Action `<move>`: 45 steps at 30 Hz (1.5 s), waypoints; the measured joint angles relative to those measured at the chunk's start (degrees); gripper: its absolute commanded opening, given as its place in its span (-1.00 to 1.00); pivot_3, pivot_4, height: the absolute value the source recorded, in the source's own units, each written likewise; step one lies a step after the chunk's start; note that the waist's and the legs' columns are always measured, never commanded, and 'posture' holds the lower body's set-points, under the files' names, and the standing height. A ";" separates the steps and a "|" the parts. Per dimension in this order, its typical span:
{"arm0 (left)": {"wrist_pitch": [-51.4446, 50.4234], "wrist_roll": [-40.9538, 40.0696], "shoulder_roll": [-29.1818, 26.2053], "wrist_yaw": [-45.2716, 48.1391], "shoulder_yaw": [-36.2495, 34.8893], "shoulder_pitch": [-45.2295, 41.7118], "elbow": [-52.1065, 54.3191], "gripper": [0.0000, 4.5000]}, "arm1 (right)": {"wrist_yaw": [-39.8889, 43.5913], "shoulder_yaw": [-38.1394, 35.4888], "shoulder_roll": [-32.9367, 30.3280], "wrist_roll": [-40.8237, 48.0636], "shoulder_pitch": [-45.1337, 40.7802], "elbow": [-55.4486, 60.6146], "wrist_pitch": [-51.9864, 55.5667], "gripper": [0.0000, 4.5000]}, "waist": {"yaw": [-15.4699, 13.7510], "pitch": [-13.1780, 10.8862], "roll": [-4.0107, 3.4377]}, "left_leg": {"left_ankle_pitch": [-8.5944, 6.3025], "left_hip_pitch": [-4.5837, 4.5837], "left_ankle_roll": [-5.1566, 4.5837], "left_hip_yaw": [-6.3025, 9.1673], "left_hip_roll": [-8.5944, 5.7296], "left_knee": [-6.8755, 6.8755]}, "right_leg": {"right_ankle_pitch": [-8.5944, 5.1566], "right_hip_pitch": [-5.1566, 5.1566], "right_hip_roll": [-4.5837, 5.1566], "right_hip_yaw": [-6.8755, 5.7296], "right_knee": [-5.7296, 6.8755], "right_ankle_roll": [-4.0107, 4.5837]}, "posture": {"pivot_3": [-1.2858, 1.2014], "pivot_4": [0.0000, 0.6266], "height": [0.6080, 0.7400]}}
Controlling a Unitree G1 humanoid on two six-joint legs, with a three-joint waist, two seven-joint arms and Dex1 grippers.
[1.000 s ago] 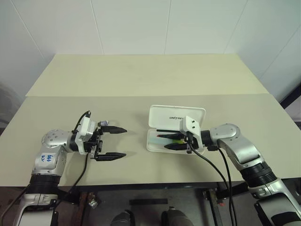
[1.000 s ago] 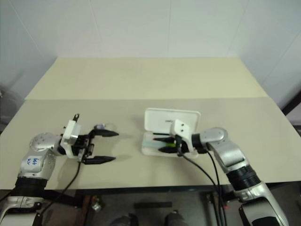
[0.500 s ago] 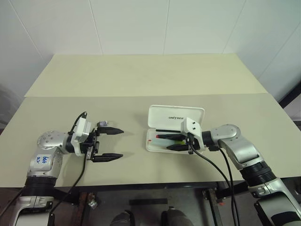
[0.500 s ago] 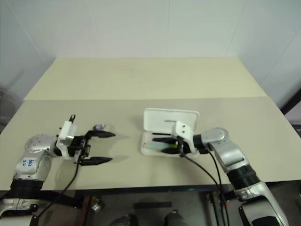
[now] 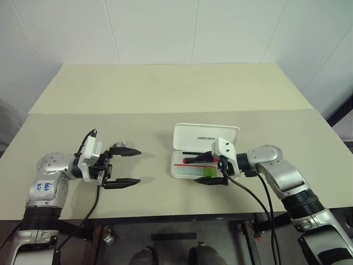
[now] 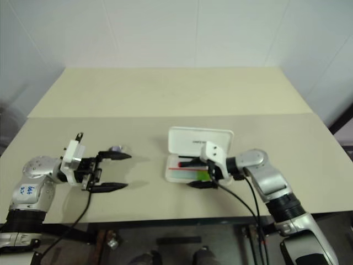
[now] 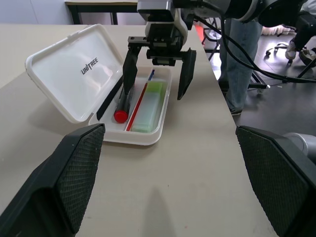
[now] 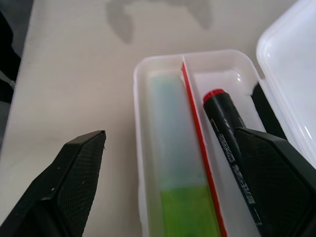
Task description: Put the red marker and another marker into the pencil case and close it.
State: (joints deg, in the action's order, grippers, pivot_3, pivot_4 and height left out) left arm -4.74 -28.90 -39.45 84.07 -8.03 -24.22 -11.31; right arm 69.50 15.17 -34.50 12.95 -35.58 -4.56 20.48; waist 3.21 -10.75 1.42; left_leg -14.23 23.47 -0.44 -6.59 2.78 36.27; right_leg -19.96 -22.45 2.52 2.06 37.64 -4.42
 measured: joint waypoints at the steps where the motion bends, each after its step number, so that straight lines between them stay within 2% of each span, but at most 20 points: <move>1: 0.01 -0.02 -0.05 0.01 -0.10 0.03 0.00 1.00 | 0.19 -0.16 -0.15 0.32 0.00 0.14 0.34 0.97 | -0.03 0.00 0.00 | 0.00 0.00 0.00 0.00 0.00 0.00 | 0.00 0.00 0.00 0.00 0.00 0.00 | 0.03 -0.52 1.00; 4: 0.09 -0.02 -0.43 -0.04 -0.45 0.23 0.00 1.00 | 1.11 -1.10 -0.85 1.72 0.09 1.00 0.92 0.97 | -0.06 0.00 0.00 | 0.00 0.00 -0.01 0.00 -0.01 0.01 | 0.00 0.00 0.01 0.00 0.00 0.00 | 0.03 -0.52 1.00; 8: 1.25 0.18 -0.76 -1.74 -1.21 0.65 0.07 1.00 | 3.27 -5.97 -1.32 7.21 1.74 5.09 0.81 0.97 | -0.11 0.00 0.00 | -0.01 0.00 -0.01 0.02 0.00 -0.04 | 0.00 0.01 0.01 -0.01 -0.03 0.00 | 0.03 -0.52 1.00; 14: 4.65 3.88 -0.70 -9.60 -2.29 1.15 -0.54 1.00 | 6.03 -13.36 -4.12 14.95 5.29 8.89 1.38 0.97 | -0.18 0.00 0.01 | -0.02 -0.02 -0.04 0.02 -0.01 -0.02 | 0.00 0.05 0.03 0.00 -0.03 0.00 | 0.03 -0.52 1.00; 19: 5.73 6.96 -1.00 -15.63 -2.47 1.19 -1.85 1.00 | 7.98 -17.94 -8.09 17.41 7.21 8.42 0.82 0.97 | -0.18 0.00 0.01 | -0.02 -0.05 -0.03 0.02 -0.01 -0.04 | 0.00 0.05 0.03 0.00 -0.03 0.00 | 0.03 -0.52 1.00; 25: 10.40 8.97 -3.95 -13.03 -2.43 -1.76 -11.79 1.00 | 9.42 -21.00 -12.28 17.33 9.06 4.01 -0.98 0.97 | -0.12 0.00 0.02 | -0.01 -0.08 -0.02 -0.02 0.00 -0.06 | -0.01 0.04 0.01 0.02 -0.03 0.02 | 0.03 -0.52 1.00; 33: 19.71 12.54 -4.84 -8.34 -1.84 -14.90 -33.29 1.00 | 9.28 -21.92 -13.68 13.42 10.51 -2.34 -6.72 0.97 | -0.46 -0.01 0.04 | -0.02 -0.06 -0.04 -0.17 -0.03 -0.03 | -0.01 -0.02 0.01 -0.05 -0.02 0.01 | 0.03 -0.52 1.00; 38: 24.75 16.89 -4.30 -12.66 -0.49 -22.99 -45.87 1.00 | 7.19 -22.01 -12.69 12.98 11.31 -2.19 -7.00 0.97 | -0.40 -0.04 0.09 | -0.02 -0.06 -0.05 -0.22 -0.01 0.02 | 0.00 -0.04 -0.05 -0.08 0.03 -0.02 | 0.03 -0.52 1.00; 45: 26.59 23.60 -3.93 -17.31 2.94 -27.24 -55.22 1.00 | 4.83 -22.00 -12.09 12.94 11.95 -0.85 -6.81 0.97 | -0.37 -0.07 0.16 | -0.03 -0.06 -0.06 -0.29 0.01 0.12 | 0.01 -0.09 -0.06 -0.15 0.12 -0.04 | 0.03 -0.52 1.00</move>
State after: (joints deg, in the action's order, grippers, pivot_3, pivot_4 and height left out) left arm 21.85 -5.29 -43.39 66.76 -5.09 -51.47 -66.53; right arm 74.33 -6.83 -46.59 25.90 -23.62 -5.40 13.67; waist 2.84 -10.83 1.57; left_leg -14.26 23.41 -0.50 -6.89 2.79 36.39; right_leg -19.95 -22.54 2.46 1.91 37.77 -4.46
